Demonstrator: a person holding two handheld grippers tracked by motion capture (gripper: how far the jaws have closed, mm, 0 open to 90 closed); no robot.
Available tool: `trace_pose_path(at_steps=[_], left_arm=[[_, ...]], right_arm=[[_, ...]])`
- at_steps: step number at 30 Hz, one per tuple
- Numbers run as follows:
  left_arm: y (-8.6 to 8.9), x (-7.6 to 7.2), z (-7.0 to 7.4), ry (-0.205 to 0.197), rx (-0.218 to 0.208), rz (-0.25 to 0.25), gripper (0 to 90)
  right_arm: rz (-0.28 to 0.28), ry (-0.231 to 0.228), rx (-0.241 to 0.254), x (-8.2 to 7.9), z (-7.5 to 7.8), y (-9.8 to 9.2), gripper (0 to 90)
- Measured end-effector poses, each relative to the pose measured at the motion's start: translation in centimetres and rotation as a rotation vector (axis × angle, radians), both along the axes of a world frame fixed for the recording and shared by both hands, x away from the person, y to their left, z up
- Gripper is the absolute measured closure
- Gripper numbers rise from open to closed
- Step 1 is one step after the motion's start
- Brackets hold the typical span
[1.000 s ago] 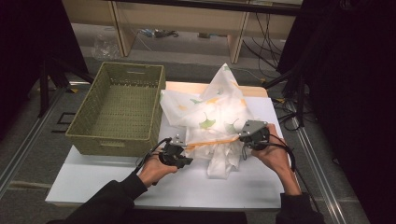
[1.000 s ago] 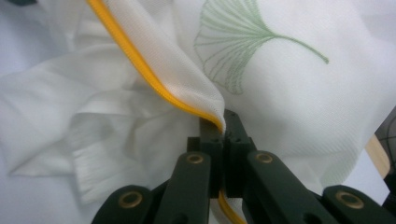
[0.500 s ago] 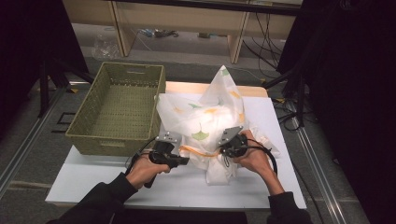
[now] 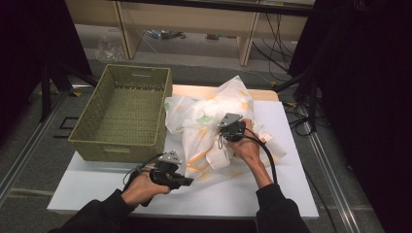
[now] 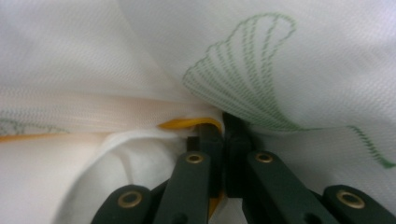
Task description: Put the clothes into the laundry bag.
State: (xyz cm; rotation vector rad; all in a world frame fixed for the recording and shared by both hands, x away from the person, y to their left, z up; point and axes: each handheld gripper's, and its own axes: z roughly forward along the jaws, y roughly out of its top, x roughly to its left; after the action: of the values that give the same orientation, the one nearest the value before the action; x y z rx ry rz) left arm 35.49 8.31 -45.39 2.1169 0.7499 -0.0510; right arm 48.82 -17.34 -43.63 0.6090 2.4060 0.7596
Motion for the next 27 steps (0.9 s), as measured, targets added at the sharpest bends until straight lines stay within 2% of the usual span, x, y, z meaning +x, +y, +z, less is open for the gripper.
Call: trace_pose_path(at_steps=[1,2,4,6,7,8,11,12,13,14,15,16,18,19,21,23,25,27], left_arm=[[0.5,0.2,-0.1,0.011,-0.003,0.015,88.3],[1.1,0.4,-0.2,0.004,0.0,0.033,88.3],[2.1,0.9,-0.5,0.019,-0.005,0.077,88.3],[2.8,0.9,-0.7,0.023,0.005,0.102,88.2],[3.1,0.8,-0.8,0.01,0.023,0.108,88.2],[3.4,0.9,-0.8,-0.002,0.035,0.11,88.2],[4.1,0.7,-0.9,0.006,0.037,0.136,88.2],[4.2,0.7,-1.0,-0.004,0.043,0.152,88.0],[4.3,0.7,-1.0,-0.007,0.059,0.163,86.8],[4.4,0.7,-1.0,-0.022,0.09,0.151,82.8],[4.4,0.4,-0.9,-0.043,0.111,0.179,75.8],[4.4,0.2,-0.6,-0.058,0.119,0.195,67.9],[4.6,-0.5,0.3,-0.06,0.115,0.226,54.8],[4.5,-0.7,0.8,-0.077,0.132,0.257,48.1],[3.8,-1.2,1.8,-0.119,0.15,0.25,41.1],[3.0,-1.6,2.5,-0.129,0.128,0.236,38.9],[1.7,-2.0,3.0,-0.148,0.107,0.192,37.6],[0.3,-2.0,3.2,-0.131,0.087,0.135,37.6]], right_arm=[[0.024,-0.005,-0.018,-0.1,0.3,0.0,90.0],[0.04,-0.001,-0.028,-0.4,0.6,-0.1,90.0],[0.056,0.014,-0.034,-1.0,1.2,-0.6,90.0],[0.085,0.01,-0.073,-1.6,1.9,-1.5,90.0],[0.09,0.015,-0.082,-2.1,2.2,-1.8,90.0],[0.096,0.013,-0.086,-2.5,2.6,-2.2,90.0],[0.101,0.012,-0.059,-3.9,3.9,-3.2,90.0],[0.117,0.01,-0.049,-4.3,4.2,-3.4,90.0],[0.151,-0.008,-0.073,-4.6,4.5,-3.6,90.0],[0.162,-0.015,-0.083,-5.1,4.7,-3.7,90.0],[0.17,-0.022,-0.092,-5.6,4.9,-3.9,90.0],[0.154,-0.015,-0.082,-6.1,5.0,-3.9,90.0],[0.164,-0.017,-0.087,-7.0,5.4,-4.0,90.0],[0.168,-0.014,-0.086,-7.4,5.6,-4.0,90.0],[0.174,-0.011,-0.069,-7.9,5.8,-3.7,90.0],[0.201,-0.024,-0.077,-7.8,6.0,-3.5,90.0],[0.183,-0.014,-0.071,-7.9,6.0,-3.4,90.0],[0.175,-0.011,-0.064,-7.8,6.0,-3.5,90.0]])
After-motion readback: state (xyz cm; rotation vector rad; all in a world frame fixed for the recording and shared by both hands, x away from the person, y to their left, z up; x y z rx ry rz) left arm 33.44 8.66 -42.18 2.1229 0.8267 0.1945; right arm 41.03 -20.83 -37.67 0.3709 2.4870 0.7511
